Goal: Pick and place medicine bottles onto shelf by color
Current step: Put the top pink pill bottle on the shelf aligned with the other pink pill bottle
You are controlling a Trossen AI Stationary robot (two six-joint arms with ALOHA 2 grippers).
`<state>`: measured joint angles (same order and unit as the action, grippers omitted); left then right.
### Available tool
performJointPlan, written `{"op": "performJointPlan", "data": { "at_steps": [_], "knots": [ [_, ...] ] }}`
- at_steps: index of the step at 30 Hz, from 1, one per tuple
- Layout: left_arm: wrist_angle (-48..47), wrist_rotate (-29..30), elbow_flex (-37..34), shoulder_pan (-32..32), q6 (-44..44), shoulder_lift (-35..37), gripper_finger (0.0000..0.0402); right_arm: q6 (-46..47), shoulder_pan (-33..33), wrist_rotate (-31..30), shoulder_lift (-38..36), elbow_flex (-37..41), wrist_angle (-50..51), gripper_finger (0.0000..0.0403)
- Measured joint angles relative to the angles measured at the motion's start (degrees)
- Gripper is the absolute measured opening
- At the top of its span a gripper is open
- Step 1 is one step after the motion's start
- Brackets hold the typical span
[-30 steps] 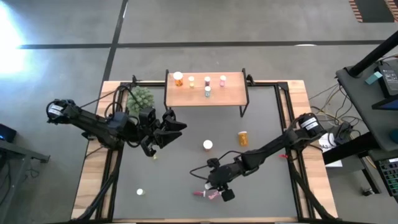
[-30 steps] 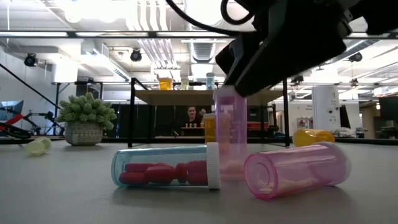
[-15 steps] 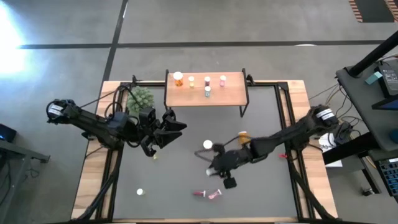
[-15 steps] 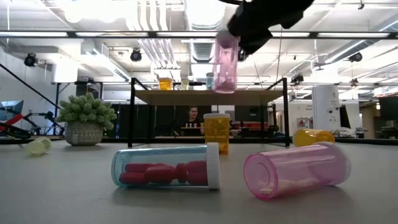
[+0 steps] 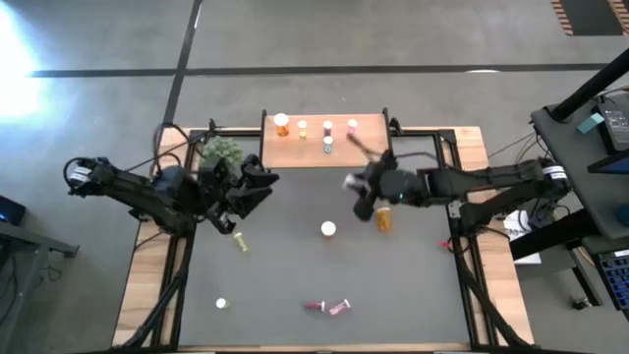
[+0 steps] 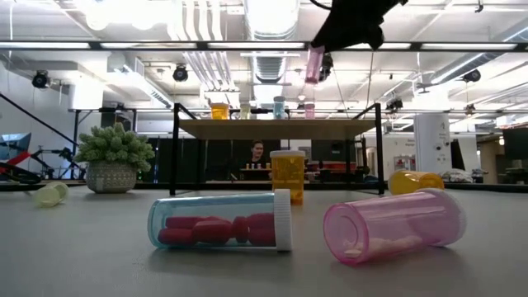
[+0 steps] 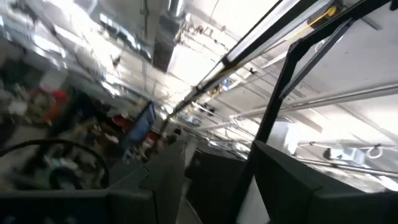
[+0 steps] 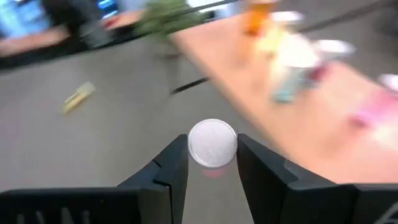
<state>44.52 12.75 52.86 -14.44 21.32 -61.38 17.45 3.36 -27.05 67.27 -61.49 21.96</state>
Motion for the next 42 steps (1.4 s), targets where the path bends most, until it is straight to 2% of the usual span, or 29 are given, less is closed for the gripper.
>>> {"op": "performJointPlan", "data": {
  "at_steps": [5, 11, 18, 22, 42],
  "knots": [
    [-0.01, 0.22, 0.0, 1.11, -9.91, 4.08, 0.0169, 6.42, -6.59, -5.95, -0.84, 0.0, 1.61, 0.0112],
    [-0.04, 2.48, 0.0, 1.35, -21.89, 7.47, 0.0169, 8.53, -12.06, -6.02, 1.34, 0.0, 1.21, 0.0114],
    [-0.5, 14.39, 0.0, 1.35, -39.16, 8.91, 0.0169, 8.58, -14.5, -5.98, 5.84, 0.0, -2.32, 0.0112],
    [-0.48, 20.64, 0.0, 1.38, -45.89, 9.57, 0.0169, 9.75, -15.67, -6.01, 7.96, 0.0, -3.45, 0.0111],
    [-0.45, 21.96, 0.0, 1.38, -47.8, 10.62, 0.0169, 8.15, -17.93, -7.47, 9.6, -0.04, -4.73, 0.0113]
  ]
}}
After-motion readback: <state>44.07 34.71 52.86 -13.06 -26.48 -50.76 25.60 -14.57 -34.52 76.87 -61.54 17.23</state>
